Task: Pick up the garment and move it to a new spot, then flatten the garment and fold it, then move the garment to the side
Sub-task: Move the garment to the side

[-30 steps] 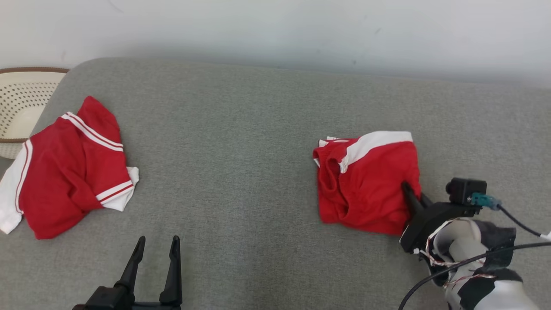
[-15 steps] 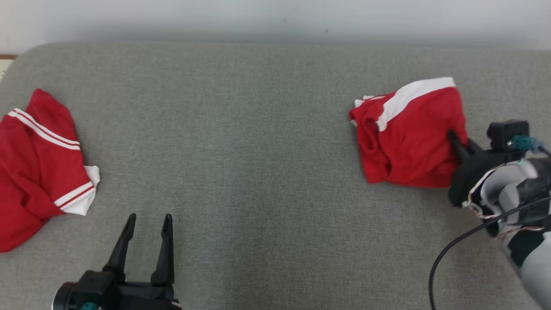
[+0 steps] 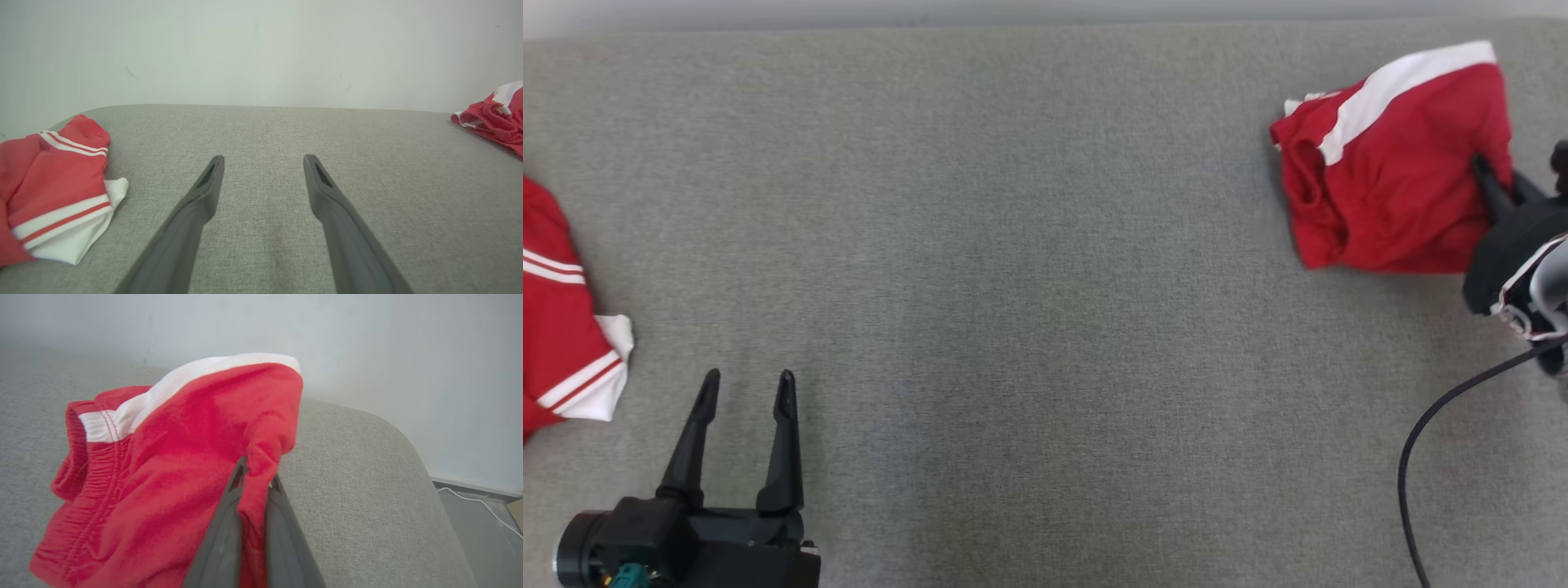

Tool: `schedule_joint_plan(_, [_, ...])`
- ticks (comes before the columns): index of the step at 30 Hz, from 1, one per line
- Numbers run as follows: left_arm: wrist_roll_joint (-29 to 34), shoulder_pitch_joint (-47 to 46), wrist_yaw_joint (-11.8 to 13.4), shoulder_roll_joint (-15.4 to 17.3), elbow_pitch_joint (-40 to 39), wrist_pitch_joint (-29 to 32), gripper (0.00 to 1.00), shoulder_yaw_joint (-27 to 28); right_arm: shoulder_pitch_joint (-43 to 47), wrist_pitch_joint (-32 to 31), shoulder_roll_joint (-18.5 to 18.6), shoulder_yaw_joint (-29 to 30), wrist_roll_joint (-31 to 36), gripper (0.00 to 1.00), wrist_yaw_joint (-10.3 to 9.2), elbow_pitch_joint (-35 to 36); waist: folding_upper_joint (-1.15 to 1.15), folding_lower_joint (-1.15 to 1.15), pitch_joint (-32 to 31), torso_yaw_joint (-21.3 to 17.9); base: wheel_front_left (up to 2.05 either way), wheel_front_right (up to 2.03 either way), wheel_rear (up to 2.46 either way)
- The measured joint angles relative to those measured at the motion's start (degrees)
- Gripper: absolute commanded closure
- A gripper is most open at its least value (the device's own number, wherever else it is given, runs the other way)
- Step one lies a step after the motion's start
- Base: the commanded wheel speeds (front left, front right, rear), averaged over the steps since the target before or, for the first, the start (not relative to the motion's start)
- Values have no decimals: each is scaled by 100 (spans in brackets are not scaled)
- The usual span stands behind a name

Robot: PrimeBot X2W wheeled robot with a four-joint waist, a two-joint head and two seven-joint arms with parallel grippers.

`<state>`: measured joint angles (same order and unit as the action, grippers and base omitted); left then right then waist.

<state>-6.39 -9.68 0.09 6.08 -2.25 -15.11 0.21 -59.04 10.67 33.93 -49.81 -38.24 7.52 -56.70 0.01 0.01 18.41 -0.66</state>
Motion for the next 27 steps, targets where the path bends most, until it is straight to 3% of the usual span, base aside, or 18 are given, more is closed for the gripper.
schedule_joint_plan(11, [104,1,60,167,-483,20,0,75,-593,69,365,-180,54,100,-1,-196,-1,0,362,-183,0,0,0])
schedule_joint_plan(27, [101,32,181,261,-776,77,0,125,-789,99,445,-304,-11,100,0,-587,-1,-1,510,-196,0,0,0])
